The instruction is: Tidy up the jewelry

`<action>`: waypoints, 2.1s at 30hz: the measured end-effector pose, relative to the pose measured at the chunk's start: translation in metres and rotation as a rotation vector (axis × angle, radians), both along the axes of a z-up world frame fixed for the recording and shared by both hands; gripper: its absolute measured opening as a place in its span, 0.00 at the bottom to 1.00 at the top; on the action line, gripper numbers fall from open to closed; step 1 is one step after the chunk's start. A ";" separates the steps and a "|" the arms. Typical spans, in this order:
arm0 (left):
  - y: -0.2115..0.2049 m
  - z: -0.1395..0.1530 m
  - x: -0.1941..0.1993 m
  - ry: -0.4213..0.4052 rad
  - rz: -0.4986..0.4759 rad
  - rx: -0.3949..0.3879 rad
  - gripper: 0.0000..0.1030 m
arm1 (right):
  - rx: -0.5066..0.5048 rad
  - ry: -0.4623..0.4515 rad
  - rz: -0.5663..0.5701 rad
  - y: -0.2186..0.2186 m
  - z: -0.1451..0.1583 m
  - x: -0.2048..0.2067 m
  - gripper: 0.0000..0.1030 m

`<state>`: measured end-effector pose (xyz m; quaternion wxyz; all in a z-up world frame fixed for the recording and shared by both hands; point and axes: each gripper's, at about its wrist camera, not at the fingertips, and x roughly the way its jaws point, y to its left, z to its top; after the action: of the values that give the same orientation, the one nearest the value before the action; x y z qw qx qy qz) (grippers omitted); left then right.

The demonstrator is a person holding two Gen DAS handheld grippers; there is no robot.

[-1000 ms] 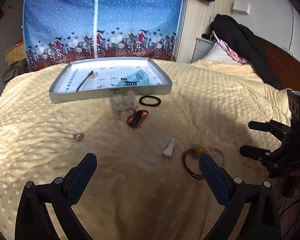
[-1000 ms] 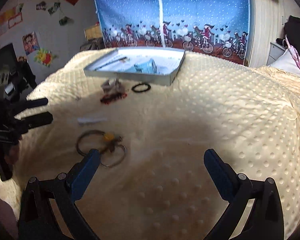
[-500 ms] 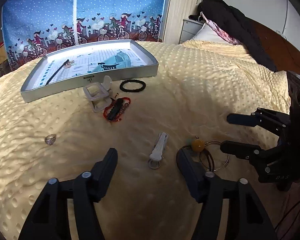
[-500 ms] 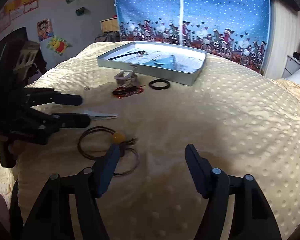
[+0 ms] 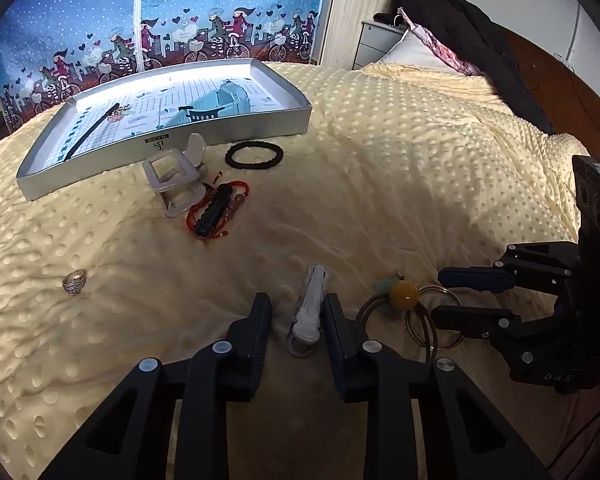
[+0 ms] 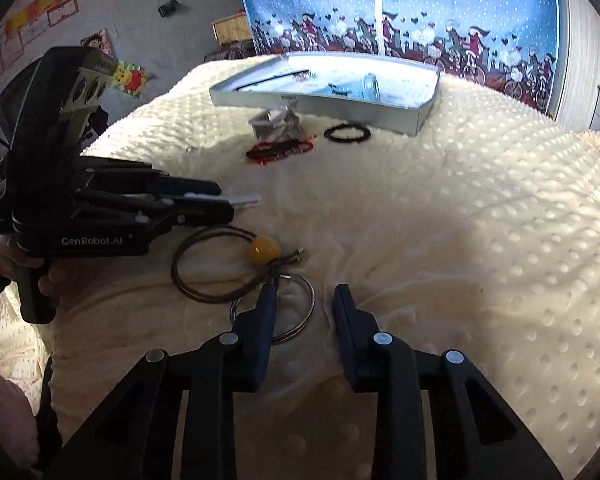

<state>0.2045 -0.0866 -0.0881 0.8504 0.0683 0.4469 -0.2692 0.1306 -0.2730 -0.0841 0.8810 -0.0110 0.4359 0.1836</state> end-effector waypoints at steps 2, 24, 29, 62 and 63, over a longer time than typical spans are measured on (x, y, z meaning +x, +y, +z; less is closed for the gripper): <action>0.000 0.000 -0.001 0.003 0.001 -0.005 0.17 | -0.016 0.006 0.001 0.002 -0.001 0.000 0.25; 0.010 0.011 -0.029 -0.032 0.012 -0.033 0.14 | -0.124 -0.106 -0.099 -0.010 0.017 -0.010 0.01; 0.013 0.010 -0.035 -0.020 0.009 -0.042 0.14 | -0.072 -0.075 -0.089 -0.013 0.017 -0.009 0.01; 0.036 0.006 -0.049 0.038 0.059 -0.109 0.14 | -0.005 0.010 0.025 0.016 -0.006 -0.002 0.51; 0.037 0.005 -0.048 0.040 0.060 -0.111 0.14 | -0.004 0.008 0.024 0.016 -0.007 0.000 0.51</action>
<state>0.1562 -0.0501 -0.0826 0.8515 0.0023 0.4499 -0.2693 0.1309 -0.2570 -0.0910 0.8769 -0.0173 0.4396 0.1933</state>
